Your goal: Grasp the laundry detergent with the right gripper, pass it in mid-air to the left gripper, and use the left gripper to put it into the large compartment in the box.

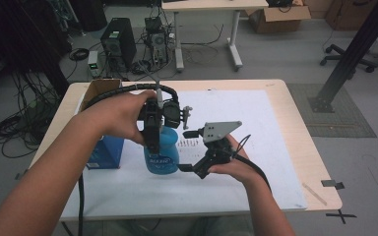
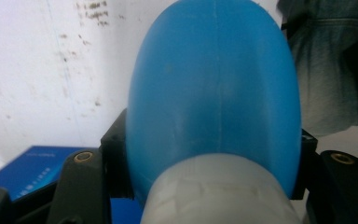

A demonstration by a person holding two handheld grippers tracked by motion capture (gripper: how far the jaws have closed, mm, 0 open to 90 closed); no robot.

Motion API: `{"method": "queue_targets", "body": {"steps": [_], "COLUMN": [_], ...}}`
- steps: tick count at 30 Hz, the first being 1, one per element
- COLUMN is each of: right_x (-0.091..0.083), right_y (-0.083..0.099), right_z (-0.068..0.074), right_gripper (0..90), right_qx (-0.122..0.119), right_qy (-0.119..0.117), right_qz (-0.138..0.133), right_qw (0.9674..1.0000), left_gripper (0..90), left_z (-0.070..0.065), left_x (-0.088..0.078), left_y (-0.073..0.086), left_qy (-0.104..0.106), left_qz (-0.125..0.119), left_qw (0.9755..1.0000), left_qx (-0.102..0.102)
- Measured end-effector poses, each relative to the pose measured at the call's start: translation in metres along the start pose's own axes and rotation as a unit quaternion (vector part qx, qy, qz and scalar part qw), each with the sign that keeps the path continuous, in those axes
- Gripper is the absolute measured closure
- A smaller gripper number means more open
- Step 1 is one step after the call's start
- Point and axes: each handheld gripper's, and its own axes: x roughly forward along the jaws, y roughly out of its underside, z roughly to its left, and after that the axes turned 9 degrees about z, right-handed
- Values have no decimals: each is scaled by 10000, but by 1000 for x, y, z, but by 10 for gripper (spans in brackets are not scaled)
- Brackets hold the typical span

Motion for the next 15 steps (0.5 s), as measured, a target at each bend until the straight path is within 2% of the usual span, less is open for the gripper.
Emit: {"method": "queue_targets", "body": {"steps": [4, 8, 10, 12, 14, 15], "right_x": [-15, -30, -37, -43, -48, -50], "right_y": [3, 6, 7, 8, 10, 10], "right_z": [-4, -6, -6, -6, -7, -7], "right_gripper": [1, 2, 1, 3, 2, 3], "right_qx": [8, -5, -24, -20, -8, -9], "right_qy": [123, 255, 319, 345, 387, 399], "right_qz": [276, 597, 700, 768, 837, 851], "right_qw": [9995, 9979, 9970, 9964, 9957, 9956], "left_gripper": [387, 388, 388, 387, 387, 387], "left_z": [6, 16, 21, 26, 31, 34], "left_x": [-3, -9, -12, -15, -19, -22], "left_y": [6, 14, 18, 22, 26, 29], "left_qy": [177, 423, 502, 573, 633, 664], "left_qz": [13, -2, -16, -26, -47, -66], "left_qw": [9994, 9956, 9926, 9879, 9820, 9781], "left_qx": [-293, -834, -1108, -1444, -1779, -1973]}}
